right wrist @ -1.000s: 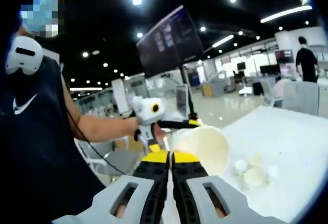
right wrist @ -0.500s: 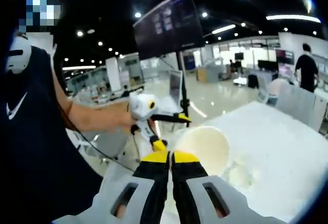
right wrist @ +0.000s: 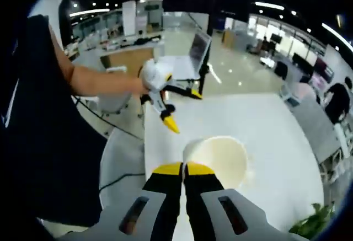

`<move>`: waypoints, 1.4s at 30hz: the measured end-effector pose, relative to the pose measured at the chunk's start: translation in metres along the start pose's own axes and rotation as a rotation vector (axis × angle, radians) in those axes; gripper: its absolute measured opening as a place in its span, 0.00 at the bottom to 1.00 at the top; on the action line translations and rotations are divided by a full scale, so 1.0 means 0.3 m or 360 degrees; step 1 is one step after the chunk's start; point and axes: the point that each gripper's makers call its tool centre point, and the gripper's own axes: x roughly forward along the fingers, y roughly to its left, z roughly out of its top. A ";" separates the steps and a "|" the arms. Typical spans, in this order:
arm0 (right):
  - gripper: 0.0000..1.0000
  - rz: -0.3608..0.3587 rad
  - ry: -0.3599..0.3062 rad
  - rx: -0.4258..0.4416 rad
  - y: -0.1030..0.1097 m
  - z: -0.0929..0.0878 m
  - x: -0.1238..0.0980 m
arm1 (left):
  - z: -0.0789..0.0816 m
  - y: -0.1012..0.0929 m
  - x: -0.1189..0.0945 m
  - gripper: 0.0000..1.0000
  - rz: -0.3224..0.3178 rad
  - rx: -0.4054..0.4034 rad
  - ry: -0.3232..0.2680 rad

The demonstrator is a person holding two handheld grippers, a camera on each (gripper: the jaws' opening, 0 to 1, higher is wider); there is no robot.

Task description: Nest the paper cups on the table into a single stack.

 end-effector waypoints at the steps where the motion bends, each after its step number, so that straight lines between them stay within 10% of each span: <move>1: 0.00 0.0011 0.0032 -0.0017 0.005 0.003 0.002 | -0.007 0.006 -0.004 0.99 0.0002 0.0004 0.0004; 12: 0.00 0.0110 0.0571 -0.0218 0.046 0.002 0.006 | -0.095 0.025 -0.028 0.99 0.0042 -0.0002 0.0057; 42: 0.00 0.0093 0.0712 -0.0126 0.054 -0.088 0.127 | -0.121 0.026 0.006 0.99 -0.0013 0.0023 0.0020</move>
